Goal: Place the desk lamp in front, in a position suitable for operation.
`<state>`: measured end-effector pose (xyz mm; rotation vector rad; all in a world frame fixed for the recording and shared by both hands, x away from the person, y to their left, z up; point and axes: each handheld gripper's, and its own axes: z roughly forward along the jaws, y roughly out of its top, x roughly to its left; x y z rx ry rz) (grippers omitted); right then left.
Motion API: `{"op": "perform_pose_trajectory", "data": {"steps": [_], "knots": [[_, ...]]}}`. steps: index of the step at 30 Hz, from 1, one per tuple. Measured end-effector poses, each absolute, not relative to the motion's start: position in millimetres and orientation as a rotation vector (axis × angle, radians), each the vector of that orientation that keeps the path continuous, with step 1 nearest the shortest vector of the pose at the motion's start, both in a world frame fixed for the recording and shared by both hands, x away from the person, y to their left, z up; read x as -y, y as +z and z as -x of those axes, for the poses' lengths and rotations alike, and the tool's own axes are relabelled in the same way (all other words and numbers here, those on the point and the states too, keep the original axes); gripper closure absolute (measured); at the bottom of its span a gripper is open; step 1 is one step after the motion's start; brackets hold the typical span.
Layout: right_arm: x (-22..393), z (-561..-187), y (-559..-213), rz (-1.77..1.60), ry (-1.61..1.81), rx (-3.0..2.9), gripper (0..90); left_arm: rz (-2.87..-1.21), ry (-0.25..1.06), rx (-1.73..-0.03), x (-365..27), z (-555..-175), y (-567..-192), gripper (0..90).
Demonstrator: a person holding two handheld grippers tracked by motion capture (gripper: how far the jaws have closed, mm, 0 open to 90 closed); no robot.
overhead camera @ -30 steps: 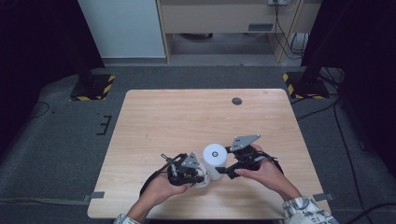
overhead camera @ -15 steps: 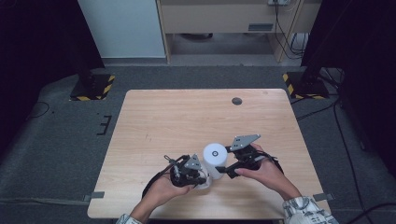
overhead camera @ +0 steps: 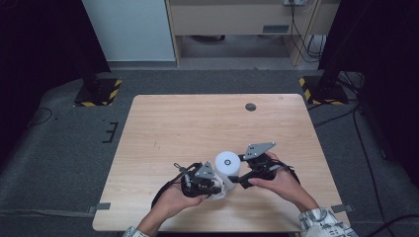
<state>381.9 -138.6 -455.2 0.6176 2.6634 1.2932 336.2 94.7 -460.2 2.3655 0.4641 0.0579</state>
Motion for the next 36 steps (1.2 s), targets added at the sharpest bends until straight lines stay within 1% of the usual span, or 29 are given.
{"op": "perform_pose_trajectory", "data": {"steps": [10, 14, 20, 30, 36], "knots": [[139.4, -382.1, -455.6, -0.613, 1.293, -2.655, 17.1, -2.408, 0.017, -0.481, -90.5, -340.6, -481.4, 79.4], [139.1, -382.2, -456.2, -0.61, 1.287, -2.652, 18.1, -2.39, 0.02, -0.474, -90.4, -338.4, -476.0, 79.4], [140.0, -381.1, -455.8, -0.62, 1.29, -2.648, 19.9, -2.331, 0.049, -0.453, -92.9, -333.3, -455.8, 79.3], [140.5, -382.0, -456.1, -0.618, 1.287, -2.653, 20.5, -2.396, 0.005, -0.491, -93.2, -341.0, -483.8, 79.2], [140.9, -382.1, -456.0, -0.62, 1.292, -2.65, 20.6, -2.369, 0.014, -0.492, -96.9, -340.1, -477.0, 79.1]]}}
